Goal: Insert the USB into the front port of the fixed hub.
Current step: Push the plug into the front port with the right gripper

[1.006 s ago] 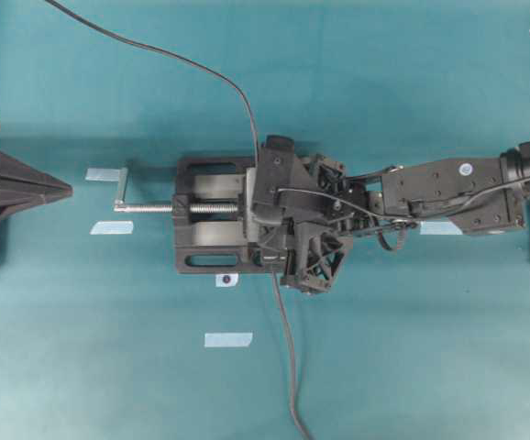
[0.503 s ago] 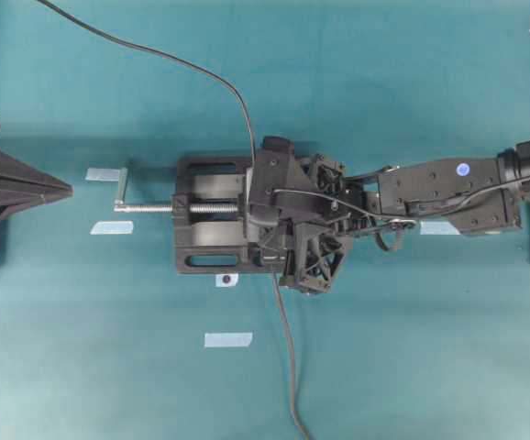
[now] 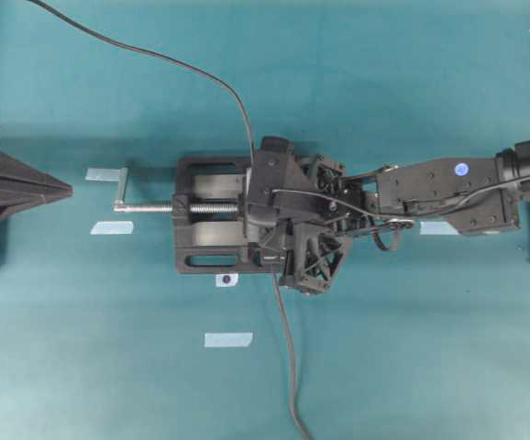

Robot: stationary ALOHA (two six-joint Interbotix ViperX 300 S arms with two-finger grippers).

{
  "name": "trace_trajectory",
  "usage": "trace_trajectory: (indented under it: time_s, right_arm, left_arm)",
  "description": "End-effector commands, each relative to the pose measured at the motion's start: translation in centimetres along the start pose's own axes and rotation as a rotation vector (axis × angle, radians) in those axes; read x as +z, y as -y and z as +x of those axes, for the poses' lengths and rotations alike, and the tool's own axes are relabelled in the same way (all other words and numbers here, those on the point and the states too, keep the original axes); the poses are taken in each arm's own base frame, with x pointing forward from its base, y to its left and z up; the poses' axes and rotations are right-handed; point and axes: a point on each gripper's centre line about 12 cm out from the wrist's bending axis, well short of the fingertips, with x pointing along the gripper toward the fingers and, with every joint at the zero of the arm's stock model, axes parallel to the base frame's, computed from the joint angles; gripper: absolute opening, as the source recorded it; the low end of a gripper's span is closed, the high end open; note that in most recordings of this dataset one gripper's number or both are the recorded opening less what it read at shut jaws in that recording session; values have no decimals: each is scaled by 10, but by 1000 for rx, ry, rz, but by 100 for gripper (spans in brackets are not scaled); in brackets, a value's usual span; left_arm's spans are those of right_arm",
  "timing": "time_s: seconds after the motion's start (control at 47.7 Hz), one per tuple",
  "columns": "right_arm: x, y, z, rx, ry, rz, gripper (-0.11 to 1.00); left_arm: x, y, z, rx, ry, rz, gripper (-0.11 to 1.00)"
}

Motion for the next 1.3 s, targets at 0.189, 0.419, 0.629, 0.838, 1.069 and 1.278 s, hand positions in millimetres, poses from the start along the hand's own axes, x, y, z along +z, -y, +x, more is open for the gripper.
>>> trace_trajectory:
  time_s: [0.189,0.419,0.629,0.838,1.069,1.278]
  right_arm:
    - [-14,-30,4,34,-55,-39,2]
    - [-17,-27,3,27,-75,-37,2]
    - [-14,-25,0,26,-67,-30,2]
    - [-9,-20,-7,23,-47,-24,9]
    - [1,-16,-19,23,-11,-15,36]
    - [12,-8,-37,4,-1,-10,78]
  left_arm:
    - [5,0,1,3,15,-1,0]
    - [5,0,1,1,17,1,0]
    - [6,0,0,1,22,1,0]
    - [7,0,-2,1,31,1,0]
    - [7,0,-2,1,32,1,0]
    - [8,0,-2,1,34,1,0]
